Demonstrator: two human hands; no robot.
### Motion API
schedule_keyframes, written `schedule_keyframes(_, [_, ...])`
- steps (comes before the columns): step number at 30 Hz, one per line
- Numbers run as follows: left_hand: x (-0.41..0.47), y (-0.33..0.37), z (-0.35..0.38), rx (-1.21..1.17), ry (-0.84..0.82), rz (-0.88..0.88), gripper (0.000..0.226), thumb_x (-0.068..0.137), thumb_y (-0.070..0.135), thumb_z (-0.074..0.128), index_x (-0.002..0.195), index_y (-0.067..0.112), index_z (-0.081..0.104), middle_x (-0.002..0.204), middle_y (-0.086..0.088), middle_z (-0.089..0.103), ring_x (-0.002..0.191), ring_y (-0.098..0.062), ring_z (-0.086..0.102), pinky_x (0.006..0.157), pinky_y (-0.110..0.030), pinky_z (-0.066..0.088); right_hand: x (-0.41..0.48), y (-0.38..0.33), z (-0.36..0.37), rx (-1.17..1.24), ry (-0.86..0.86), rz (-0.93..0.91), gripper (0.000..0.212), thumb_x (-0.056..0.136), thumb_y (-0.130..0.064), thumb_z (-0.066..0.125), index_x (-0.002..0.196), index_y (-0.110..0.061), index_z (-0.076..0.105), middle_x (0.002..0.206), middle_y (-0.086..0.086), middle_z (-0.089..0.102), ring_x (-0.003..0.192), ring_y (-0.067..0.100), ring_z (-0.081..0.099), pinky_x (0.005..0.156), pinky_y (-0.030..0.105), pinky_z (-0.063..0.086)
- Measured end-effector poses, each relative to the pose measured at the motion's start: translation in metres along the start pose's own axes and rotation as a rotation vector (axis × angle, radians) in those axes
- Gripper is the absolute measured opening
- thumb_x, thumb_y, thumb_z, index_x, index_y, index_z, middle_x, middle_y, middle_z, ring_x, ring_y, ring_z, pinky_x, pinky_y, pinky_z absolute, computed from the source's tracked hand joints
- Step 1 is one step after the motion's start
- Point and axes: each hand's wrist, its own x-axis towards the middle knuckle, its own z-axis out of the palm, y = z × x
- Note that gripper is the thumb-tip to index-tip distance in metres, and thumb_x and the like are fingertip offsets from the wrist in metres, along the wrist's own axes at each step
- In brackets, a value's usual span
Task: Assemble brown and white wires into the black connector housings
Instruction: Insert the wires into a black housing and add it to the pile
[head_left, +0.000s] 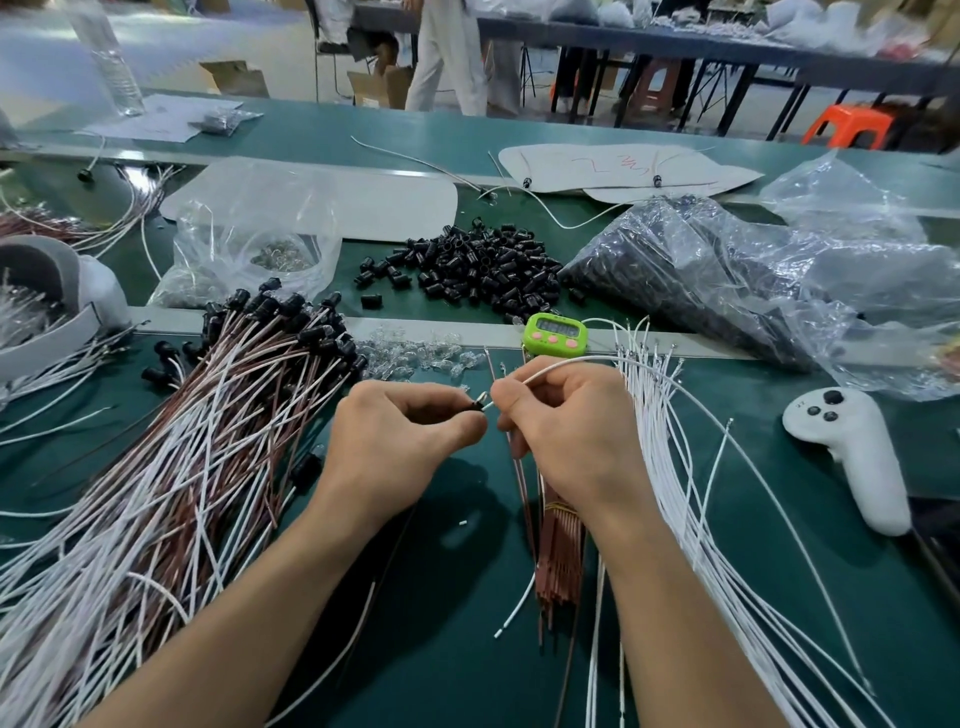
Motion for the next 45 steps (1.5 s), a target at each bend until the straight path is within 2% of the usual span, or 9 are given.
schedule_keyframes(7, [0.0,0.002,-0.001,-0.087,-0.056,0.006,0.006,0.069,0.027,0.082,0.076,0.026,0.082,0.063,0.008,0.073,0.055,0.002,0.058,0.056,-0.013,0.043,-0.002,0.008,0.014,-0.089,-0.019,-0.016,0.037,0.093,-0.022,0.073,0.057,-0.021,0.065,0.056,-0.007,0.064,0.044,0.008,0.056,0.052,0.025,0.042])
schedule_keyframes(12, [0.0,0.005,0.001,-0.115,-0.025,-0.065,0.012,0.062,0.034,0.083,0.074,0.031,0.082,0.069,0.004,0.076,0.06,-0.005,0.063,0.063,-0.021,0.053,0.002,0.005,0.007,0.2,0.013,0.089,0.031,0.093,-0.029,0.072,0.064,-0.018,0.072,0.061,0.006,0.069,0.042,0.016,0.056,0.043,0.02,0.041])
schedule_keyframes(15, [0.0,0.005,0.002,-0.118,-0.017,-0.09,0.012,0.061,0.035,0.083,0.073,0.034,0.082,0.07,0.002,0.077,0.062,-0.007,0.064,0.067,-0.022,0.054,0.004,0.009,0.0,0.288,0.06,0.133,0.033,0.096,-0.017,0.069,0.063,-0.011,0.069,0.058,0.009,0.068,0.038,0.017,0.051,0.04,0.019,0.037])
schedule_keyframes(20, [-0.002,0.006,0.0,-0.141,-0.076,-0.069,0.007,0.069,0.025,0.085,0.074,0.029,0.083,0.072,0.002,0.077,0.066,-0.005,0.067,0.069,-0.017,0.053,0.002,0.01,0.012,0.118,-0.083,0.115,0.03,0.092,-0.029,0.07,0.064,-0.018,0.072,0.056,0.006,0.067,0.041,0.015,0.051,0.045,0.027,0.04])
schedule_keyframes(25, [0.003,0.009,-0.001,-0.293,0.067,-0.157,0.009,0.076,0.013,0.086,0.074,0.022,0.083,0.071,-0.002,0.077,0.066,-0.006,0.067,0.068,-0.015,0.052,0.001,0.007,0.006,0.018,-0.111,0.071,0.028,0.081,-0.054,0.07,0.069,-0.029,0.074,0.058,-0.001,0.068,0.046,0.007,0.053,0.05,0.03,0.045])
schedule_keyframes(30, [0.003,0.013,0.0,-0.464,0.067,-0.267,0.014,0.078,0.004,0.081,0.073,0.018,0.083,0.079,-0.013,0.078,0.078,-0.025,0.072,0.092,-0.046,0.057,-0.009,0.006,0.025,-0.11,-0.185,-0.019,0.027,0.081,-0.031,0.08,0.057,-0.033,0.068,0.049,-0.018,0.058,0.044,0.0,0.048,0.047,0.009,0.032])
schedule_keyframes(33, [0.003,0.013,-0.002,-0.476,0.043,-0.243,0.007,0.075,0.009,0.083,0.072,0.015,0.082,0.077,-0.011,0.076,0.074,-0.019,0.068,0.083,-0.037,0.057,-0.01,0.009,0.027,-0.154,-0.161,-0.039,0.029,0.084,-0.018,0.078,0.057,-0.025,0.067,0.047,-0.017,0.054,0.044,0.001,0.046,0.047,0.011,0.032])
schedule_keyframes(37, [0.007,0.014,-0.011,-0.642,0.114,-0.259,0.011,0.079,0.016,0.076,0.07,0.014,0.08,0.075,-0.007,0.076,0.063,-0.012,0.068,0.059,-0.017,0.053,-0.009,0.006,0.018,-0.363,-0.139,-0.087,0.013,0.078,-0.024,0.072,0.066,-0.018,0.071,0.053,-0.013,0.061,0.05,0.006,0.055,0.049,0.019,0.039])
schedule_keyframes(45, [0.014,0.013,-0.025,-0.82,0.229,-0.248,0.02,0.066,0.028,0.079,0.079,0.012,0.079,0.08,-0.006,0.077,0.068,-0.013,0.073,0.062,-0.018,0.055,-0.004,0.002,-0.014,-0.558,0.01,-0.058,0.024,0.062,-0.034,0.058,0.059,-0.011,0.054,0.053,0.001,0.051,0.054,0.02,0.048,0.052,0.033,0.042])
